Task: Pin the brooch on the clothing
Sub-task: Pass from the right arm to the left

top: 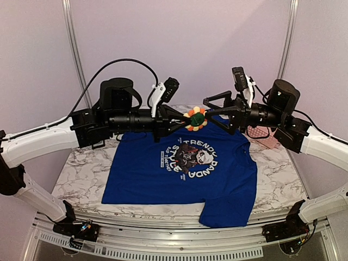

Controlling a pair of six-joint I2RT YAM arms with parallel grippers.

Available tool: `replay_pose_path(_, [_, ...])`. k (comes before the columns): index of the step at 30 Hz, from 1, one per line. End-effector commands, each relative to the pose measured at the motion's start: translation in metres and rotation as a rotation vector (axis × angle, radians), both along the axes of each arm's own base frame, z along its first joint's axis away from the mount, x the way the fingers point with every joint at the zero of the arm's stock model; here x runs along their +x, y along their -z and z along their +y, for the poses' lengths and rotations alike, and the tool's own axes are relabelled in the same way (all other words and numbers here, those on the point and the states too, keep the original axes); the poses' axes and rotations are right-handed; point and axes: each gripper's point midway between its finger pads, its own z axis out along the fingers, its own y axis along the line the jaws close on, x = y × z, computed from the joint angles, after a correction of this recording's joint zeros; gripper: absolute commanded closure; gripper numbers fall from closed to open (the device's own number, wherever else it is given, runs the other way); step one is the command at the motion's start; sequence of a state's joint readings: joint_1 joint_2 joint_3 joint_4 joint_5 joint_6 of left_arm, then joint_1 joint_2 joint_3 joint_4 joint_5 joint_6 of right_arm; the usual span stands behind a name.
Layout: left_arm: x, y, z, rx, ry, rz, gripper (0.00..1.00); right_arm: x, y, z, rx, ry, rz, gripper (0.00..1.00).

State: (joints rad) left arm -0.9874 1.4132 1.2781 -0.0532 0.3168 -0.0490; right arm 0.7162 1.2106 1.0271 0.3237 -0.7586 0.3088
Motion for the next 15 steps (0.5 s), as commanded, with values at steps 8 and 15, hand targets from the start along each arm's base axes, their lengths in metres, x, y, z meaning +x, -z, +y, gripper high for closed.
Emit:
replay_pose_path(8, [0.004,0.103,0.071,0.678,-0.117,0.097,1.0,0.032,0.025,-0.006,-0.218,0.098,-0.011,0.01])
replay_pose_path(15, [0.011,0.117,0.068,0.777,-0.131,0.124,1.0,0.033,0.028,-0.009,-0.195,0.119,-0.015,0.01])
